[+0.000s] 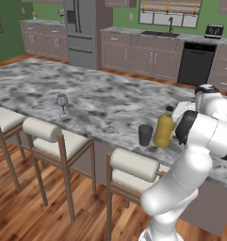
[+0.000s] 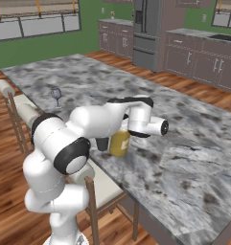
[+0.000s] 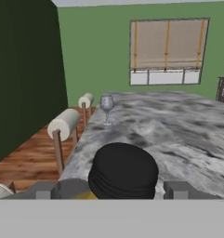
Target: There is a wine glass and glass cup on the dining counter. Place the wine bottle next to the wine glass and the juice bottle next to the glass cup.
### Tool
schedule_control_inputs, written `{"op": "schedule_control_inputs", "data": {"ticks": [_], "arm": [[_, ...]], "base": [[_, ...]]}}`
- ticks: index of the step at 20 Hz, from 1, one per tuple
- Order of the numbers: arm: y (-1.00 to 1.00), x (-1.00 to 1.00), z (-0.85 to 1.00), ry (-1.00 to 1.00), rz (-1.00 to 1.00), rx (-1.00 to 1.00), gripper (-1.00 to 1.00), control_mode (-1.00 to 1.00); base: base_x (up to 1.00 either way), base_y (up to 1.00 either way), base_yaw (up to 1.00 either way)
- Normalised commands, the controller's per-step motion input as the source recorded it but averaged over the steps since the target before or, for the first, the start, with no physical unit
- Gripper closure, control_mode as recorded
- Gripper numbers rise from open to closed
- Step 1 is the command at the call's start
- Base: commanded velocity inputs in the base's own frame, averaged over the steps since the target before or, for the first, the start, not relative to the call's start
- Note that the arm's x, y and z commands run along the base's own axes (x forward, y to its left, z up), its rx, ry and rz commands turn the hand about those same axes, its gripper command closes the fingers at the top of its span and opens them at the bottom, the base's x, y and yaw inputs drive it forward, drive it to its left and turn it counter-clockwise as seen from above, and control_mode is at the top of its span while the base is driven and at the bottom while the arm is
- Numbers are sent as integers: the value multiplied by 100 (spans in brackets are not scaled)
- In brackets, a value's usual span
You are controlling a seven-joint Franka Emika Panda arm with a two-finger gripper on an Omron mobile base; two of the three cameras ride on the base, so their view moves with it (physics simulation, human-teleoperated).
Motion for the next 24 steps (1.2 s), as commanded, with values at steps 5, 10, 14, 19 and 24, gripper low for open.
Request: {"op": "schedule_control_inputs", "data": {"ticks": [5, 10, 14, 19, 24], "arm": [[33, -33, -40, -4, 0, -7, 100, -100], [36, -25, -42, -1, 0, -9, 100, -100], [20, -8, -44, 0, -1, -8, 100, -100], [6, -14, -44, 0, -2, -3, 100, -100], [1, -13, -42, 0, -4, 0, -100, -100]], "base": [[0, 0, 0], [0, 0, 0], [0, 0, 0], [0, 0, 0], [0, 0, 0]]}}
